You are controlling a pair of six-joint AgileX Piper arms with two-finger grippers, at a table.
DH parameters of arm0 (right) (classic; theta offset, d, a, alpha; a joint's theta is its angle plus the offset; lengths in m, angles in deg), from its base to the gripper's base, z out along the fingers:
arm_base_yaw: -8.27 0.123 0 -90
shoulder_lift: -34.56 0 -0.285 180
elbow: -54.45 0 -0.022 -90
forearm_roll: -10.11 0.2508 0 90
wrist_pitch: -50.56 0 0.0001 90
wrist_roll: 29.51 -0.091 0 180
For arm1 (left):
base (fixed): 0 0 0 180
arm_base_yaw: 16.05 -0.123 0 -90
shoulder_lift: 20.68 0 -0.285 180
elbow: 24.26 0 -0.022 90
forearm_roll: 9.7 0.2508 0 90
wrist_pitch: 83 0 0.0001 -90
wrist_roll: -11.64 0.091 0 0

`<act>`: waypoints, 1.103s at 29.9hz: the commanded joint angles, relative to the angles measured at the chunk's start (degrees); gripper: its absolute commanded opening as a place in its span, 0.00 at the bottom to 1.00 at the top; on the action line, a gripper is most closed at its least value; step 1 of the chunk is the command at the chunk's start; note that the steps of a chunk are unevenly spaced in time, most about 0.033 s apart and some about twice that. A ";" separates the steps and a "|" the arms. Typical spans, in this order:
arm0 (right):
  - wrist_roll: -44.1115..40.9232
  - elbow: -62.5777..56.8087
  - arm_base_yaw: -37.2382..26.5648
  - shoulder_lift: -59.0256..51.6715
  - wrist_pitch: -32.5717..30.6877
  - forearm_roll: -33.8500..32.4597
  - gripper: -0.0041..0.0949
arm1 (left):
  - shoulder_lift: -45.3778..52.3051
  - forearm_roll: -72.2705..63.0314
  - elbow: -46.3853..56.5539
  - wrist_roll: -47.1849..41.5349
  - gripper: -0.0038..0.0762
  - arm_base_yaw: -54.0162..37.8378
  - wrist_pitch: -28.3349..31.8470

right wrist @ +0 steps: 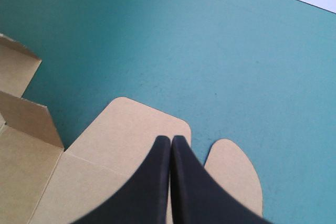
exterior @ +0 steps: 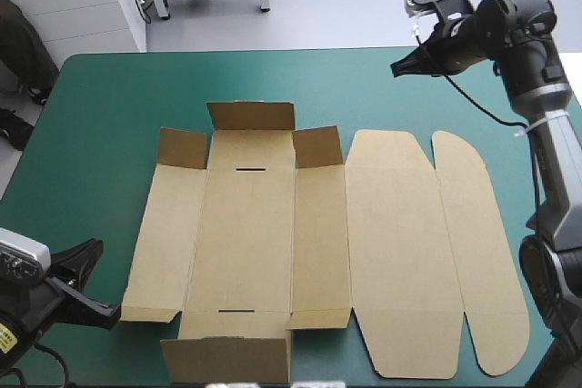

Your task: Fold the box

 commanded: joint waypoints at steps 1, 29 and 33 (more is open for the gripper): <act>-2.28 -1.45 -1.78 -5.54 -0.40 0.10 0.02 | -0.70 -0.08 -1.80 -0.32 0.04 0.09 4.45; -1.64 -64.66 -1.89 -53.55 11.62 3.29 0.02 | -0.80 -0.61 -1.80 -0.95 0.04 0.09 1.30; -1.89 -66.47 -1.89 -58.53 11.24 3.29 0.02 | -0.80 -0.87 -1.80 -0.95 0.04 0.09 1.30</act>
